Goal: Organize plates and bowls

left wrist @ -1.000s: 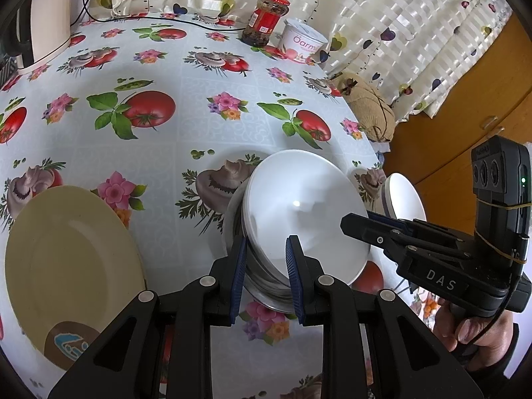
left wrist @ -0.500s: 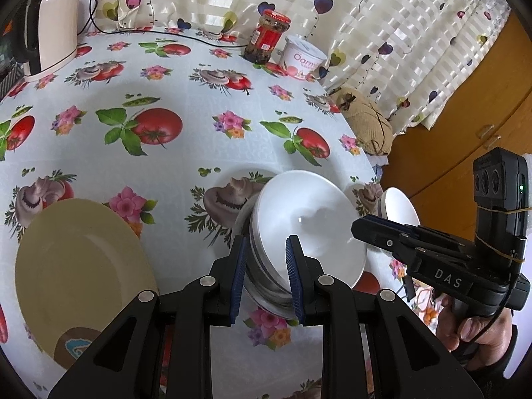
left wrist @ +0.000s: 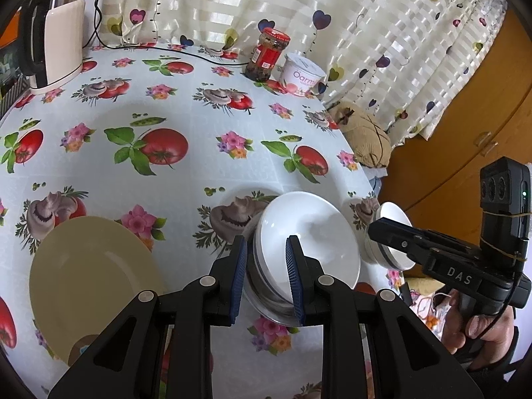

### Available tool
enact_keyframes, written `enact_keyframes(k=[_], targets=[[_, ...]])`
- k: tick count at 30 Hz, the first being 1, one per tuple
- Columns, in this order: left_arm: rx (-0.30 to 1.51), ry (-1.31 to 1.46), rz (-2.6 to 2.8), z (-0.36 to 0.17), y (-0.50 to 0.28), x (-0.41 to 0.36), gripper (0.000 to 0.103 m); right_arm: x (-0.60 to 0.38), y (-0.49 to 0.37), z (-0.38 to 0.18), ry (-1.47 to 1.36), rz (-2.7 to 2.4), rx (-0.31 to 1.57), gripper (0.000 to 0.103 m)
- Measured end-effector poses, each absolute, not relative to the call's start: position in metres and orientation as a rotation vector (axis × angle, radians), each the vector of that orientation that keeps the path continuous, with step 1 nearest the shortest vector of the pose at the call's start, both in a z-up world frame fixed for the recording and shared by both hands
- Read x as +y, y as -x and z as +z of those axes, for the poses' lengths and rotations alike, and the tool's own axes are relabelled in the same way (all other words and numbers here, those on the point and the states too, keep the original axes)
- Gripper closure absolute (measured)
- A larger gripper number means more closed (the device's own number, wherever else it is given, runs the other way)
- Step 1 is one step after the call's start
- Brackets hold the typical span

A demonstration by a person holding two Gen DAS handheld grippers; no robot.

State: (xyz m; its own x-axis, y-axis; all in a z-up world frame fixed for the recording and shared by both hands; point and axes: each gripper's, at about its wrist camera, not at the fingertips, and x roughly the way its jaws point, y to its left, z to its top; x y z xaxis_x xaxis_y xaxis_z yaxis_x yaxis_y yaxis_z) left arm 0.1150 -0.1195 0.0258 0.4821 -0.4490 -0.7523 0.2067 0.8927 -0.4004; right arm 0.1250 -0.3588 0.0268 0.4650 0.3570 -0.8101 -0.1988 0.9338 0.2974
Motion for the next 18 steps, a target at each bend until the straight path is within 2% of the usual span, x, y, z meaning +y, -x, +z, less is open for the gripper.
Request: enact_keyframes(k=[18], targets=[[0.972,0.230,-0.444,0.038,-0.115,-0.139,0.078,-0.371,-0.120,0.039,-0.180,0.329,1.009,0.083]])
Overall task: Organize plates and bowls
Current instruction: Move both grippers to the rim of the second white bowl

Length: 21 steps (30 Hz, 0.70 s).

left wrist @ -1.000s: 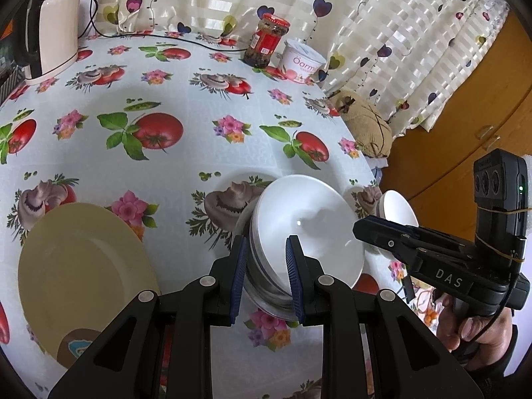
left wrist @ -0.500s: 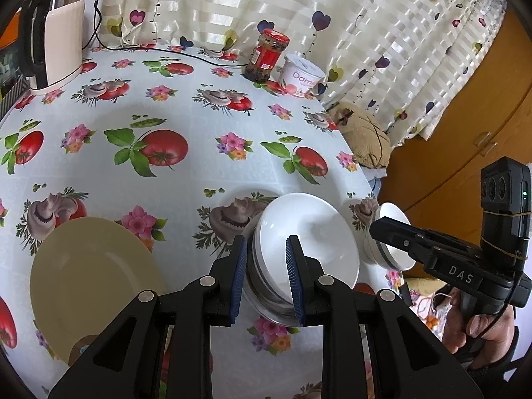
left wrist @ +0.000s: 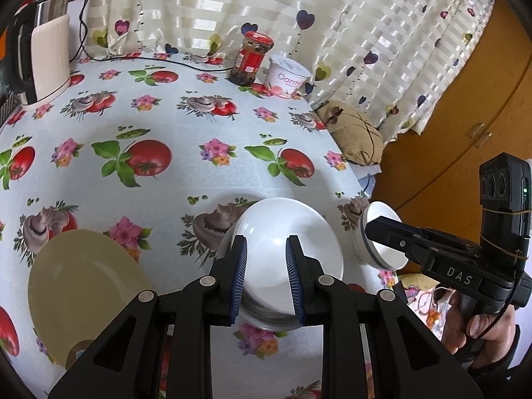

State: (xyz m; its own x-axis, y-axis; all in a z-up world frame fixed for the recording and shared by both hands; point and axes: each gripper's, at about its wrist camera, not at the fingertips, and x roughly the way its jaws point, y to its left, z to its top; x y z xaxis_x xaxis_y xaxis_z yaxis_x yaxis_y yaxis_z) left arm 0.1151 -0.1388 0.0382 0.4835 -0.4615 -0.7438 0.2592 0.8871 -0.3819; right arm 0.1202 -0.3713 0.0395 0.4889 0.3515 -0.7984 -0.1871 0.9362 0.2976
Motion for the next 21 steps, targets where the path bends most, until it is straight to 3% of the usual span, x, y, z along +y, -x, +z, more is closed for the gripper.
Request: enact_keyframes(k=[21], targets=[[0.969,0.132,-0.546,0.050,-0.114,-0.200,0.078,-0.427,-0.095,0.050,-0.247,0.228,0.956,0.077]])
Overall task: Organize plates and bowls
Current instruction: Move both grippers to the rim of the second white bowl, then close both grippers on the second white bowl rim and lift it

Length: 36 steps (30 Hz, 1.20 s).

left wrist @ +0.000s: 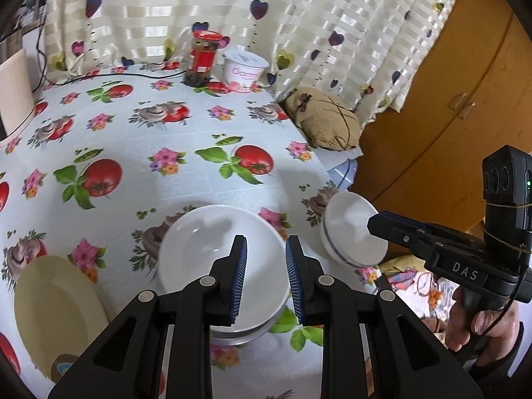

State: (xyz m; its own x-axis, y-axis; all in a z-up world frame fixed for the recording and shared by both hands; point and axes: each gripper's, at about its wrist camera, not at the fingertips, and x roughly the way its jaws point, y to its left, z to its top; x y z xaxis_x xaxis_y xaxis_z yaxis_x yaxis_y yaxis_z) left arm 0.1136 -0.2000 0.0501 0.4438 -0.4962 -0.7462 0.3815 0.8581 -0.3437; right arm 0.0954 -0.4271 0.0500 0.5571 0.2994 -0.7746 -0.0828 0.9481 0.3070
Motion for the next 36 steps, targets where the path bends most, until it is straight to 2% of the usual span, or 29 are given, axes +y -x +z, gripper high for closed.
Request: enact_keyframes(k=[14,36], targets=[[0.978,0.086,-0.639,0.053,-0.114,-0.253,0.078,-0.483,-0.080,0.049,-0.313,0.122,0.927,0.076],[1.078,0.076,-0.683,0.019,-0.131,-0.299,0.077,-0.520,-0.085,0.010,-0.379,0.044,0.992,0.076]])
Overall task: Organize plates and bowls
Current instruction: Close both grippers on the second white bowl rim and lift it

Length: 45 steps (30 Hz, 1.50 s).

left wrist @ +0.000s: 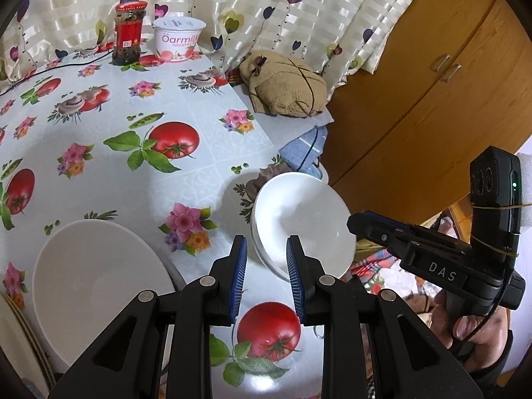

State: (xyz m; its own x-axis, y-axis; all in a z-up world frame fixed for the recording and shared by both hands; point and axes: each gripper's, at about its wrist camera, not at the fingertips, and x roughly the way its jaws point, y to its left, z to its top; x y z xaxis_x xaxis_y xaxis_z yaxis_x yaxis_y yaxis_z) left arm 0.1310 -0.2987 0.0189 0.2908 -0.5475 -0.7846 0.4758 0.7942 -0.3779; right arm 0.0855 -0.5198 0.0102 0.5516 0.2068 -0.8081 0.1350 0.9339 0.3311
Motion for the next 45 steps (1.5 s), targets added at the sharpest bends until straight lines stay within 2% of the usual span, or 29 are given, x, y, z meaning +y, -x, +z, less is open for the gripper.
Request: enact_keyframes(k=[18,28,32,45], targets=[[1.114,0.064,-0.693,0.002,-0.138,-0.312,0.077,-0.522,-0.093,-0.015,-0.388,0.038,1.047,0.076],[1.119,0.050,-0.700,-0.004,-0.138,-0.317,0.078,-0.524,-0.094,-0.020,-0.376,0.034,1.056,0.088],[1.116,0.041,-0.692,-0.004,-0.139,-0.317,0.084,-0.523,-0.094,-0.020,-0.376,0.032,1.056,0.088],[1.088,0.054,-0.695,0.006,-0.136,-0.312,0.084,-0.524,-0.094,-0.010,-0.362,0.029,1.041,0.088]])
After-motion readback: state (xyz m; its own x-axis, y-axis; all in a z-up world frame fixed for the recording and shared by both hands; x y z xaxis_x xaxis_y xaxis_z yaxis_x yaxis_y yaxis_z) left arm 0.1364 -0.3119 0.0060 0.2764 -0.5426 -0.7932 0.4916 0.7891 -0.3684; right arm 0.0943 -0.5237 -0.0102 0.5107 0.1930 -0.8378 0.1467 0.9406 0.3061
